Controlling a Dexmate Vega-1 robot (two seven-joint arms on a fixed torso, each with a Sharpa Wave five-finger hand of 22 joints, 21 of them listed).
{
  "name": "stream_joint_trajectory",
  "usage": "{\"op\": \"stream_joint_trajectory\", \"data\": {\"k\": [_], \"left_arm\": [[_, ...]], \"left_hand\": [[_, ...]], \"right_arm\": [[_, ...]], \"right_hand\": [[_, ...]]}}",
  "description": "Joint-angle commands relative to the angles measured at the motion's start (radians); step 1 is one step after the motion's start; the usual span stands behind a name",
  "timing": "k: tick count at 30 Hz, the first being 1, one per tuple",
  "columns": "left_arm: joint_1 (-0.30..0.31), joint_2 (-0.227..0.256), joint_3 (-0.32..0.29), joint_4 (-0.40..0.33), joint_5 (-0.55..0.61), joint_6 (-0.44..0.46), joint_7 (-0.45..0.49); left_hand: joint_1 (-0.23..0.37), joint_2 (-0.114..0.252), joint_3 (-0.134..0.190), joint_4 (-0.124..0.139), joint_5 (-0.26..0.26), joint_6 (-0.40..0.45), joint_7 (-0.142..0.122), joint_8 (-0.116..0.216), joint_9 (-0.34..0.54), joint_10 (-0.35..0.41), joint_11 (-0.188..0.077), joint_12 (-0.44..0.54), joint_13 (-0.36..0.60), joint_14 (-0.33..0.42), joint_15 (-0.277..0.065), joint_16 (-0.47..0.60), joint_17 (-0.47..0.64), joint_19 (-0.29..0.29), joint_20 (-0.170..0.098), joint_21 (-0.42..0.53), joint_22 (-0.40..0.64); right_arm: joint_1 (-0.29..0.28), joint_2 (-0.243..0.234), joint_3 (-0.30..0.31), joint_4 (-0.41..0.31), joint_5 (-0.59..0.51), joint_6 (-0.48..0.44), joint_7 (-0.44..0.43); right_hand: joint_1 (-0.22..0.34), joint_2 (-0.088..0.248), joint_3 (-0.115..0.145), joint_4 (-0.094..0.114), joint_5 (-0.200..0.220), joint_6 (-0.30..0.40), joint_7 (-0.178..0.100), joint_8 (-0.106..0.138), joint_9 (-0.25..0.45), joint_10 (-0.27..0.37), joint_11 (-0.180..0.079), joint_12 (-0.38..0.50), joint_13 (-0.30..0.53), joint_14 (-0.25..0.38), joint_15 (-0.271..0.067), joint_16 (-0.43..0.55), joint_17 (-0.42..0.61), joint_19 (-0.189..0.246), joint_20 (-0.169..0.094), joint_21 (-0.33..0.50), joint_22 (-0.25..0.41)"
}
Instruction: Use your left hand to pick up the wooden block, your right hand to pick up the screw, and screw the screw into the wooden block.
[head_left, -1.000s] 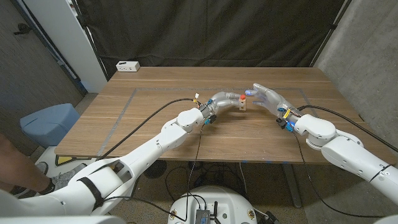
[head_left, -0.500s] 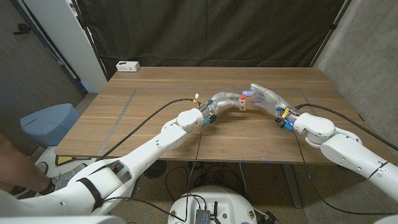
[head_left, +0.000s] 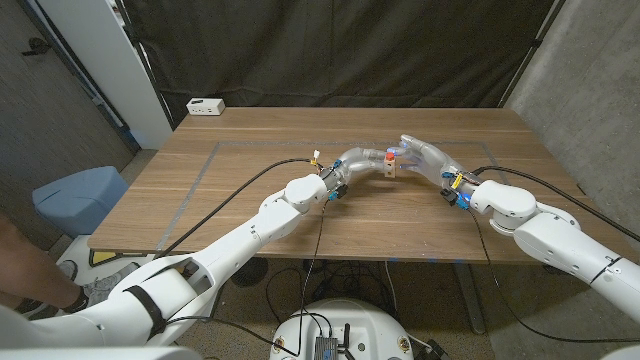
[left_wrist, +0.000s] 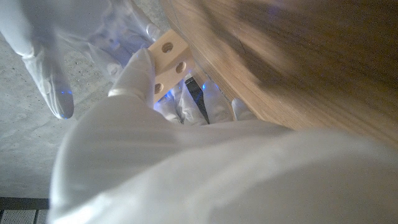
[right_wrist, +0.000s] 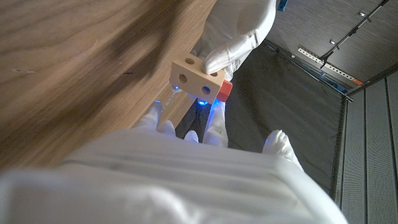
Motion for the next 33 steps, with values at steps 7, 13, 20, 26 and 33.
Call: {"op": "stream_joint_trajectory", "data": {"k": [7, 13, 20, 26, 33], "left_arm": [[-0.003, -0.004, -0.002, 0.012, -0.005, -0.006, -0.004], [-0.006, -0.006, -0.002, 0.019, -0.006, -0.009, -0.008], [-0.008, -0.008, -0.001, 0.025, -0.009, -0.011, -0.013], [-0.008, -0.008, -0.002, 0.026, -0.009, -0.012, -0.013], [-0.008, -0.007, -0.003, 0.026, -0.01, -0.012, -0.013]], "left_hand": [[-0.078, 0.099, 0.076, 0.071, 0.004, 0.026, 0.015, 0.007, 0.002, 0.009, -0.002, 0.06, 0.139, 0.008, -0.049, 0.005, 0.003, 0.003, 0.002, 0.007, 0.002], [-0.079, 0.099, 0.077, 0.072, 0.005, 0.025, 0.017, 0.007, 0.002, 0.011, 0.0, 0.061, 0.138, 0.008, -0.049, 0.004, 0.003, 0.003, 0.003, 0.007, 0.002], [-0.079, 0.1, 0.077, 0.071, 0.005, 0.027, 0.018, 0.008, 0.002, 0.009, -0.002, 0.06, 0.138, 0.008, -0.048, 0.004, 0.003, 0.004, 0.002, 0.007, 0.002], [-0.078, 0.099, 0.077, 0.071, 0.005, 0.026, 0.015, 0.007, 0.002, 0.009, -0.001, 0.06, 0.138, 0.008, -0.049, 0.004, 0.002, 0.003, 0.001, 0.007, 0.002], [-0.079, 0.099, 0.078, 0.071, 0.005, 0.027, 0.015, 0.008, 0.002, 0.009, -0.001, 0.06, 0.139, 0.008, -0.049, 0.004, 0.002, 0.003, 0.002, 0.007, 0.002]], "right_arm": [[0.001, 0.002, -0.004, -0.001, 0.002, -0.006, -0.016], [-0.01, 0.001, 0.003, -0.009, 0.001, -0.008, -0.032], [-0.021, 0.0, 0.01, -0.019, 0.007, -0.016, -0.049], [-0.031, -0.002, 0.015, -0.027, 0.008, -0.018, -0.06], [-0.038, -0.007, 0.019, -0.036, 0.007, -0.021, -0.064]], "right_hand": [[-0.006, 0.003, 0.001, 0.004, 0.007, 0.031, -0.002, 0.012, 0.004, 0.007, -0.011, 0.011, 0.003, -0.076, -0.004, 0.006, 0.003, -0.005, -0.002, 0.007, 0.002], [-0.005, 0.006, 0.003, 0.004, 0.01, 0.056, 0.002, 0.022, 0.006, 0.023, -0.011, 0.015, 0.002, -0.067, -0.005, 0.01, 0.002, -0.001, -0.004, 0.009, 0.002], [-0.003, 0.008, 0.004, 0.004, 0.011, 0.07, 0.008, 0.027, 0.008, 0.033, -0.012, 0.017, 0.002, -0.062, -0.007, 0.012, 0.001, 0.002, -0.004, 0.01, 0.002], [0.0, 0.009, 0.005, 0.003, 0.012, 0.08, 0.011, 0.031, 0.011, 0.044, -0.011, 0.019, 0.002, -0.058, -0.008, 0.012, 0.0, 0.004, -0.003, 0.011, 0.002], [0.003, 0.01, 0.007, 0.001, 0.013, 0.096, 0.014, 0.038, 0.014, 0.06, -0.015, 0.022, 0.002, -0.053, -0.011, 0.014, -0.001, 0.008, -0.003, 0.012, 0.002]]}}
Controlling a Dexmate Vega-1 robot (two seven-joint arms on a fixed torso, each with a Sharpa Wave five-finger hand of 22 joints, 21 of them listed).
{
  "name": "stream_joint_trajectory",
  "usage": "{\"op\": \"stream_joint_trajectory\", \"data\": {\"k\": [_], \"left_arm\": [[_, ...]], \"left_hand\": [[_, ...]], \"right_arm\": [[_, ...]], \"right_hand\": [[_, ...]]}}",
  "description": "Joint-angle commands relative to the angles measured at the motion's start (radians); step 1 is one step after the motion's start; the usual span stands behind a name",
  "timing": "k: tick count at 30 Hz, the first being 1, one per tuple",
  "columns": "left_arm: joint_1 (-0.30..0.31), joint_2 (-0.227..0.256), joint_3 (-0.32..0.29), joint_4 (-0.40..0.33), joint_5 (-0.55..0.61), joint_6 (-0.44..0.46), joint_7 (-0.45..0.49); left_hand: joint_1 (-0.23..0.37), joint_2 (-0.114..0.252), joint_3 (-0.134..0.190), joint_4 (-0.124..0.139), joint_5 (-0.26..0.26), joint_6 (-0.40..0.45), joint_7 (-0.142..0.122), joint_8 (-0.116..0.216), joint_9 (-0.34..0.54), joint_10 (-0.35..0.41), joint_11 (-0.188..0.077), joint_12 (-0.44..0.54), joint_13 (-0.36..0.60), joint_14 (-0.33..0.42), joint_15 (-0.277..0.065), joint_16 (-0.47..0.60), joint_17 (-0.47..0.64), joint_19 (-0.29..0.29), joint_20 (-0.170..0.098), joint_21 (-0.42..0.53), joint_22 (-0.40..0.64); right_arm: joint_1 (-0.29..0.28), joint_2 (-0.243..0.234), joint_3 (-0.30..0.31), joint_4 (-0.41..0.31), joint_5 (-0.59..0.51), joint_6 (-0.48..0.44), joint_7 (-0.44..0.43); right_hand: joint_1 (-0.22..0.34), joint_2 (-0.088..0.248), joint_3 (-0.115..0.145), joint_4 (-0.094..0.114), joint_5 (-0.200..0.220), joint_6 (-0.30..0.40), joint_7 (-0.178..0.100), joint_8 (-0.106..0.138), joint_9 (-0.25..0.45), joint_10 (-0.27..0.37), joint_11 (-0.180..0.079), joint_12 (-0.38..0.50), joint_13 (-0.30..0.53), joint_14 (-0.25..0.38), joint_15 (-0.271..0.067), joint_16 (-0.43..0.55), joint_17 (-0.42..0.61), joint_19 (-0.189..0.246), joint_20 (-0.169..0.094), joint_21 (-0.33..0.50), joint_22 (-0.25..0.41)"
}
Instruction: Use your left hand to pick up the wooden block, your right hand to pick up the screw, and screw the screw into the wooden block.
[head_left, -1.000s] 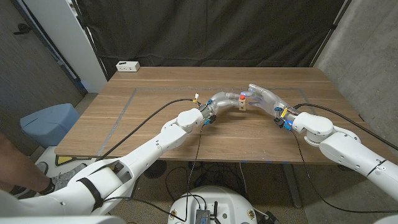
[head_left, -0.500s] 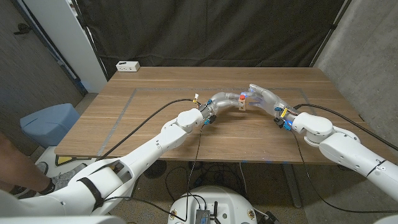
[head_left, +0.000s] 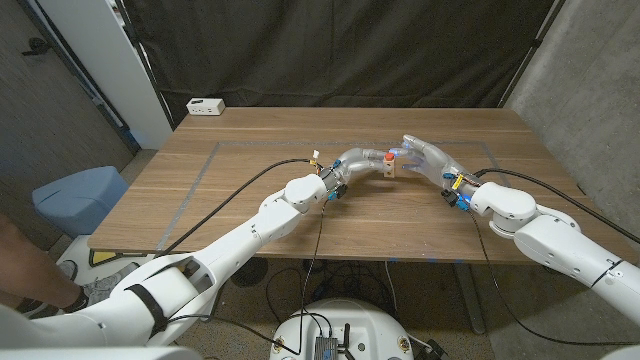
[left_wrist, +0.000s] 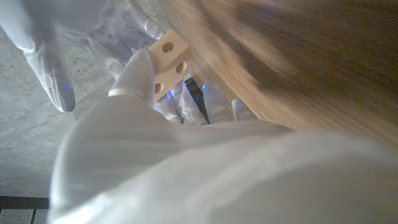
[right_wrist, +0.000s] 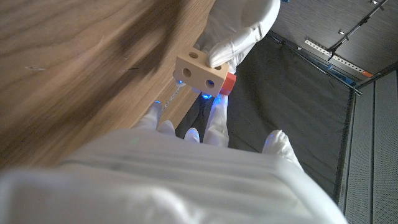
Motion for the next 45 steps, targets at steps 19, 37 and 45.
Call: {"op": "stream_joint_trajectory", "data": {"k": [19, 37, 45], "left_arm": [[-0.007, -0.004, 0.0, 0.014, -0.004, -0.003, -0.01], [-0.015, -0.014, -0.001, 0.036, -0.007, -0.007, -0.01], [-0.023, -0.018, -0.003, 0.055, -0.009, -0.016, -0.015]], "left_hand": [[-0.08, 0.1, 0.078, 0.072, 0.004, 0.027, 0.016, 0.004, 0.002, 0.01, 0.002, 0.06, 0.138, 0.008, -0.049, 0.004, 0.003, 0.003, 0.001, 0.007, 0.002], [-0.081, 0.103, 0.08, 0.073, 0.005, 0.025, 0.018, 0.003, 0.002, 0.01, 0.0, 0.06, 0.138, 0.008, -0.049, 0.003, 0.002, 0.004, 0.002, 0.007, 0.002], [-0.079, 0.103, 0.081, 0.071, 0.005, 0.025, 0.017, 0.003, 0.002, 0.01, 0.001, 0.06, 0.138, 0.009, -0.049, 0.004, 0.002, 0.004, 0.002, 0.007, 0.002]], "right_arm": [[-0.044, -0.015, 0.027, -0.039, 0.006, -0.01, -0.036], [-0.015, -0.021, 0.012, -0.019, 0.024, -0.007, 0.032], [-0.022, -0.017, 0.018, -0.015, 0.028, 0.003, 0.024]], "right_hand": [[0.015, 0.014, 0.013, -0.005, 0.009, 0.089, 0.022, 0.042, 0.017, 0.058, -0.009, 0.013, 0.002, -0.027, -0.01, 0.009, 0.0, 0.022, 0.003, 0.01, 0.001], [0.021, 0.014, 0.015, -0.008, 0.01, 0.114, 0.029, 0.052, 0.023, 0.076, -0.011, 0.011, 0.002, -0.02, -0.016, 0.009, -0.001, 0.028, 0.001, 0.01, 0.001], [0.022, 0.014, 0.016, -0.009, 0.01, 0.109, 0.033, 0.05, 0.025, 0.076, -0.012, 0.008, 0.002, -0.019, -0.016, 0.008, -0.001, 0.028, -0.001, 0.009, 0.001]]}}
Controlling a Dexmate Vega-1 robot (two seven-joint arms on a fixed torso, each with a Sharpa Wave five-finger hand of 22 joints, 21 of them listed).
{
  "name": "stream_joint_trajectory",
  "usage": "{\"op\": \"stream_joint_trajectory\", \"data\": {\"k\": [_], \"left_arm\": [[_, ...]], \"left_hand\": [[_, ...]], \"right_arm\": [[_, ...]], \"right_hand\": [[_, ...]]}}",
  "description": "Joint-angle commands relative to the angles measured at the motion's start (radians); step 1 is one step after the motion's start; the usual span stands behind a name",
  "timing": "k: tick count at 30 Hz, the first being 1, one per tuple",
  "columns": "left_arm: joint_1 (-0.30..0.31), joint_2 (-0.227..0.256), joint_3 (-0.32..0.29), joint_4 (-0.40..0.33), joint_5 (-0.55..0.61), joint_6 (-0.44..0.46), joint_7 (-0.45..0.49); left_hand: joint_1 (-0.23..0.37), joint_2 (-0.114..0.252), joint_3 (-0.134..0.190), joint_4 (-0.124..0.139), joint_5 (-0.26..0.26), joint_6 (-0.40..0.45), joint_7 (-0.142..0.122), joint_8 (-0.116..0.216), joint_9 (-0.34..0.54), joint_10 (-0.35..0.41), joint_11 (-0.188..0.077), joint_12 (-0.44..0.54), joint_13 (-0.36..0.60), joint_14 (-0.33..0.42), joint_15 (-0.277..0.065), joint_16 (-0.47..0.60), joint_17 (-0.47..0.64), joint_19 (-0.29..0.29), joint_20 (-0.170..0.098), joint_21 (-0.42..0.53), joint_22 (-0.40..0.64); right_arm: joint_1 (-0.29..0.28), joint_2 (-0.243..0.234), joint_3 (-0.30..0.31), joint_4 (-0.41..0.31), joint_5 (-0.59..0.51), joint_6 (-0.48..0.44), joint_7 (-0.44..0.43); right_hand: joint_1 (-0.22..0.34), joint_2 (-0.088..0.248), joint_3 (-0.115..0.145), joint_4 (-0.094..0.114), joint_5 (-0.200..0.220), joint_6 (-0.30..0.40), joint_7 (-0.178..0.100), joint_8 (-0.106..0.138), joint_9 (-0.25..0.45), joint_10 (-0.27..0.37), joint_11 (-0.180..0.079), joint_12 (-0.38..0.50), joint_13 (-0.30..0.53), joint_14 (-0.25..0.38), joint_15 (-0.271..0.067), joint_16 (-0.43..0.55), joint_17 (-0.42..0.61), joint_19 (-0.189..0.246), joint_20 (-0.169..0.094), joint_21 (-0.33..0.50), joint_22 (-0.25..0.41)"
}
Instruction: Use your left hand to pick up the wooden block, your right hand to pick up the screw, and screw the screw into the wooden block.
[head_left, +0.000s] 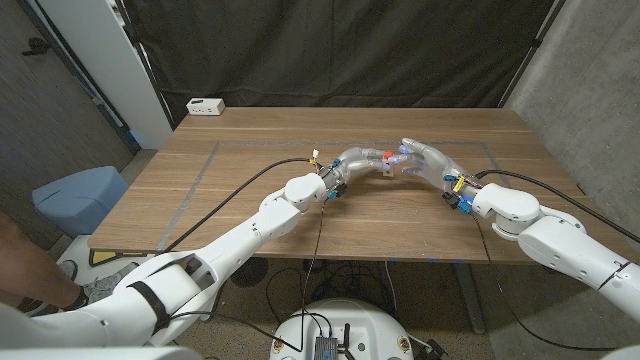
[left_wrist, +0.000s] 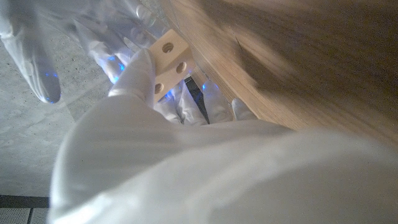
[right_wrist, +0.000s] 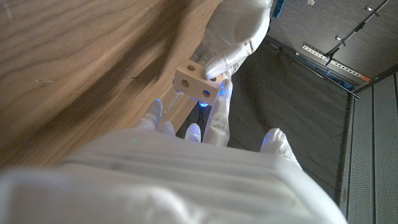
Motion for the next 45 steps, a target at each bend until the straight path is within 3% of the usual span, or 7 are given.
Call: {"op": "stream_joint_trajectory", "data": {"k": [1, 17, 27, 45], "left_arm": [[-0.01, -0.007, -0.002, 0.024, -0.002, -0.01, -0.006], [-0.026, 0.002, -0.012, 0.049, -0.007, -0.025, -0.021], [-0.042, -0.001, -0.017, 0.083, -0.014, -0.045, -0.043], [-0.052, 0.005, -0.023, 0.106, -0.024, -0.086, -0.084]], "left_hand": [[-0.08, 0.103, 0.079, 0.073, 0.004, 0.026, 0.016, 0.007, 0.002, 0.01, -0.002, 0.06, 0.138, 0.009, -0.048, 0.004, 0.002, 0.004, 0.001, 0.007, 0.002], [-0.079, 0.101, 0.079, 0.072, 0.004, 0.027, 0.017, 0.007, 0.002, 0.012, -0.004, 0.061, 0.138, 0.009, -0.05, 0.004, 0.002, 0.004, 0.001, 0.007, 0.002], [-0.079, 0.1, 0.078, 0.071, 0.004, 0.028, 0.014, 0.008, 0.002, 0.014, -0.005, 0.062, 0.138, 0.009, -0.05, 0.004, 0.003, 0.004, 0.0, 0.007, 0.002], [-0.077, 0.1, 0.077, 0.071, 0.003, 0.026, 0.014, 0.007, 0.002, 0.012, -0.004, 0.061, 0.138, 0.007, -0.05, 0.006, 0.004, 0.004, 0.0, 0.007, 0.002]], "right_arm": [[-0.001, 0.003, 0.004, 0.004, 0.01, 0.01, -0.001], [0.0, 0.017, 0.019, 0.0, -0.004, 0.007, -0.053], [0.029, 0.044, 0.009, 0.025, -0.012, 0.022, -0.052], [0.025, 0.075, 0.01, 0.024, -0.047, 0.039, -0.108]], "right_hand": [[0.01, 0.002, 0.007, -0.001, 0.006, -0.002, 0.004, 0.0, 0.004, 0.003, -0.002, 0.0, 0.002, -0.017, -0.007, 0.0, -0.001, 0.007, -0.002, 0.005, 0.001], [0.016, 0.001, 0.009, -0.004, 0.006, -0.009, 0.002, -0.003, 0.009, 0.024, 0.016, 0.0, 0.002, 0.011, 0.002, 0.007, -0.002, 0.052, 0.0, 0.017, 0.001], [0.019, -0.001, 0.01, -0.006, 0.006, -0.027, -0.001, -0.011, 0.012, 0.024, 0.024, -0.004, 0.003, 0.019, 0.009, 0.007, -0.002, 0.049, 0.006, 0.012, 0.001], [0.026, -0.007, 0.01, -0.012, 0.004, -0.118, -0.035, -0.053, 0.01, 0.037, 0.048, -0.006, 0.004, 0.055, 0.015, 0.01, -0.003, 0.098, 0.007, 0.017, 0.001]]}}
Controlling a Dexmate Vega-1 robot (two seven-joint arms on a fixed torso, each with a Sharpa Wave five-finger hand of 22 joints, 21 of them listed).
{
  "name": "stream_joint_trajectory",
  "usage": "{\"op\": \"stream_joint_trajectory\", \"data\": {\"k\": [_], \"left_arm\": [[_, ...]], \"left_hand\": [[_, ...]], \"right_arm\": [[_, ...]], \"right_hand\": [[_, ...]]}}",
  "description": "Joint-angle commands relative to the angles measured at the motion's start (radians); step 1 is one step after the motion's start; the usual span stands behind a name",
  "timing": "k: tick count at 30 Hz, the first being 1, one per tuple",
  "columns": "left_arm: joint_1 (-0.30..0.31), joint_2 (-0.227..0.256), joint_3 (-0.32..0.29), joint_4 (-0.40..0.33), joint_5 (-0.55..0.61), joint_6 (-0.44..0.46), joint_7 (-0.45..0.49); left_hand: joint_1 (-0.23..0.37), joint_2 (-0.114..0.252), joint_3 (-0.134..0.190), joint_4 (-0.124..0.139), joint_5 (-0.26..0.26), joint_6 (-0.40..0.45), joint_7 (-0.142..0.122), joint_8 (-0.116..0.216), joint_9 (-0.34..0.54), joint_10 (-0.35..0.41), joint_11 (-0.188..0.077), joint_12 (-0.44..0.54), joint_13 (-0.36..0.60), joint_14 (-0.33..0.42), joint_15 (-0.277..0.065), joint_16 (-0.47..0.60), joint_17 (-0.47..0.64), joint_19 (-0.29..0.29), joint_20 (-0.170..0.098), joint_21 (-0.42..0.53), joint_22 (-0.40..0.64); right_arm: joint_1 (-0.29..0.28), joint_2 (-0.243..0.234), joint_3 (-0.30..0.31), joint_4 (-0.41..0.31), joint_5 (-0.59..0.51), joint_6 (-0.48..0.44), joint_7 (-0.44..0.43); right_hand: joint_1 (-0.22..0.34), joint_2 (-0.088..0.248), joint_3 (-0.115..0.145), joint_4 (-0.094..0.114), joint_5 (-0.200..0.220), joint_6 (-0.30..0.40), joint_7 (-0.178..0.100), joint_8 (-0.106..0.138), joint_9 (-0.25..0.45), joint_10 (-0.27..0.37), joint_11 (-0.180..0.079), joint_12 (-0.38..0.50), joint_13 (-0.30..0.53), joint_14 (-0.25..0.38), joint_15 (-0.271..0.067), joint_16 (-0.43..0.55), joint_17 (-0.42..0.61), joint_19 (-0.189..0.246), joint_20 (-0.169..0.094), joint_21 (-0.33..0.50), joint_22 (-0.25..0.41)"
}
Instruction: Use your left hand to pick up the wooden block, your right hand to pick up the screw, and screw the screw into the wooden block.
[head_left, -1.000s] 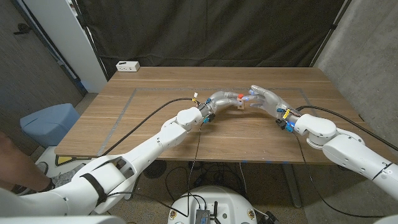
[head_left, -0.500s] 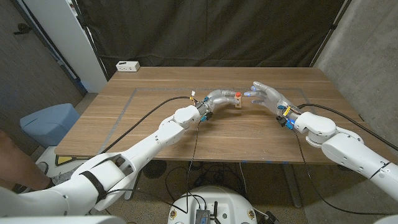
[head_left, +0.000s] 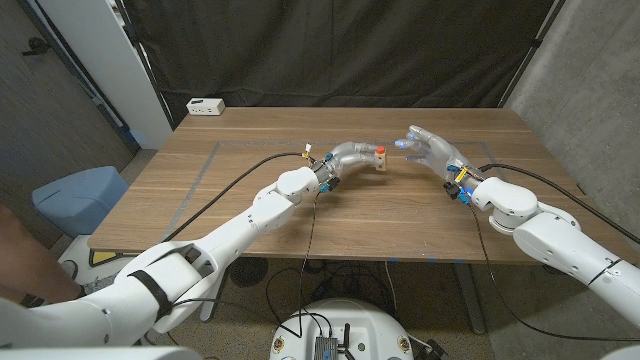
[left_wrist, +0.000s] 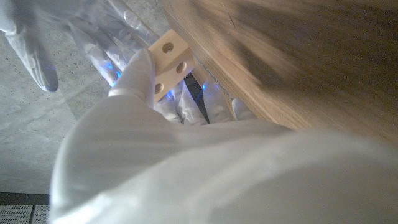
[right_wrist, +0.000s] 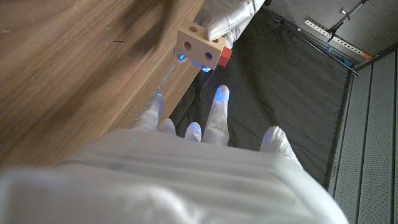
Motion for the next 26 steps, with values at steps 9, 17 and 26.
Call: {"op": "stream_joint_trajectory", "data": {"k": [9, 17, 26], "left_arm": [[0.012, 0.038, -0.014, -0.016, -0.015, -0.041, -0.052], [0.035, 0.071, -0.023, -0.056, -0.022, -0.046, -0.067], [0.06, 0.089, -0.033, -0.093, -0.026, -0.039, -0.055]], "left_hand": [[-0.076, 0.099, 0.076, 0.07, 0.003, 0.028, 0.012, 0.008, 0.002, 0.013, -0.003, 0.06, 0.138, 0.006, -0.051, 0.005, 0.002, 0.004, 0.0, 0.007, 0.002], [-0.076, 0.098, 0.077, 0.07, 0.003, 0.029, 0.013, 0.008, 0.002, 0.014, -0.003, 0.06, 0.138, 0.007, -0.05, 0.005, 0.001, 0.003, 0.0, 0.007, 0.002], [-0.075, 0.1, 0.077, 0.07, 0.004, 0.028, 0.014, 0.008, 0.002, 0.014, -0.003, 0.06, 0.138, 0.006, -0.051, 0.005, 0.002, 0.003, -0.001, 0.007, 0.002]], "right_arm": [[-0.004, 0.034, -0.015, -0.01, -0.037, 0.005, -0.052], [-0.008, 0.048, -0.029, -0.009, -0.062, 0.022, -0.062], [0.006, 0.087, -0.054, 0.037, -0.07, 0.078, -0.037]], "right_hand": [[0.008, -0.009, -0.001, -0.005, 0.002, -0.073, -0.02, -0.032, -0.002, -0.004, 0.004, -0.003, 0.003, 0.012, 0.005, 0.0, 0.002, 0.011, -0.011, -0.004, 0.001], [0.004, -0.014, -0.005, -0.004, 0.001, -0.121, -0.041, -0.048, -0.006, -0.018, -0.005, -0.008, 0.003, 0.001, -0.005, -0.008, 0.003, -0.008, -0.046, -0.013, 0.001], [0.002, -0.016, -0.007, -0.004, 0.0, -0.2, -0.062, -0.064, -0.015, -0.041, -0.026, -0.014, 0.003, -0.017, -0.02, -0.016, 0.005, -0.04, -0.077, -0.021, 0.002]]}}
